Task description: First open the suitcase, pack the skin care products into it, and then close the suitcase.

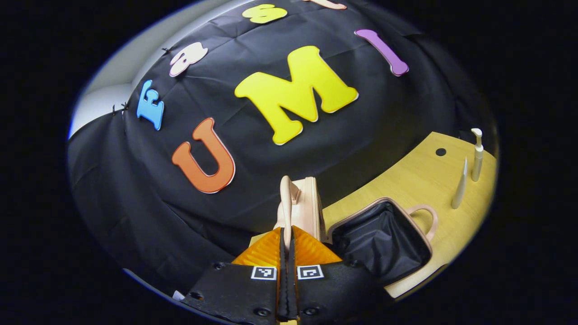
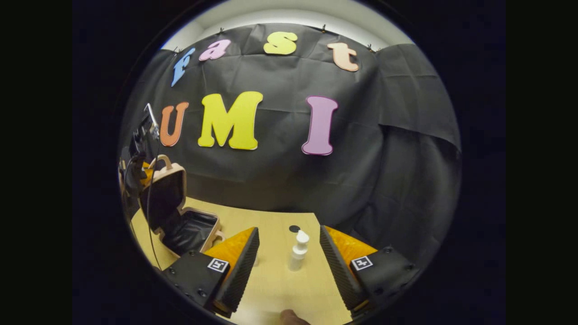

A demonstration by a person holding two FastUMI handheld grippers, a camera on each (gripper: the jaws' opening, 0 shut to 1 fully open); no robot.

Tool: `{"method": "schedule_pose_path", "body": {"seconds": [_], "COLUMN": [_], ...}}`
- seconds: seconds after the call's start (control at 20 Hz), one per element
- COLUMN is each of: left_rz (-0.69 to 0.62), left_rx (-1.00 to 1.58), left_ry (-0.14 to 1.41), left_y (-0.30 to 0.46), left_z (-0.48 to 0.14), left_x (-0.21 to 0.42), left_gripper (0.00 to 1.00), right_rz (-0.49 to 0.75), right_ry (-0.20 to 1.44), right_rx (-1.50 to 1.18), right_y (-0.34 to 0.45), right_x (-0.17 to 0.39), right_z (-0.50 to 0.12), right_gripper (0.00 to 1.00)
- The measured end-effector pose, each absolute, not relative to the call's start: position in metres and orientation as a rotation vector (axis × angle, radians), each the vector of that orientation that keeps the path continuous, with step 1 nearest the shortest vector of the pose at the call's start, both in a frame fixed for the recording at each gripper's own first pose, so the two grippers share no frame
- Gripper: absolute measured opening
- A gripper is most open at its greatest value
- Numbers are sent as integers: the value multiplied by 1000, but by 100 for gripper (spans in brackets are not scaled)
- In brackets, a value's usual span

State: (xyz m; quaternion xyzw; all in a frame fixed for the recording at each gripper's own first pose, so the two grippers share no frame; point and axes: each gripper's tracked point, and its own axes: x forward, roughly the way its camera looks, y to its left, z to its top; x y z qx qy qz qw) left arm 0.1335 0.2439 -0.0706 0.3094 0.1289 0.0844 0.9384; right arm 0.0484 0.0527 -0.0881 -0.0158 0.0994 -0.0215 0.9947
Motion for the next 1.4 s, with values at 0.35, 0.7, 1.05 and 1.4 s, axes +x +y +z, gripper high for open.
{"method": "schedule_pose_path", "body": {"seconds": [0.35, 0.7, 1.05, 1.4], "left_rz": [213, 222, 187, 129], "left_rx": [621, 529, 318, 132], "left_ry": [271, 346, 525, 618], "left_y": [342, 441, 505, 509], "left_z": [-88, -146, -254, -319], "left_x": [144, 154, 155, 143], "left_gripper": [2, 3, 7, 11], "right_rz": [-77, -138, -203, -225], "right_ry": [205, 287, 349, 378], "right_rx": [-61, -50, -42, -52], "right_y": [92, 107, 117, 118], "right_x": [53, 50, 45, 32], "right_z": [-82, -100, -114, -124], "right_gripper": [80, 80, 80, 80]}}
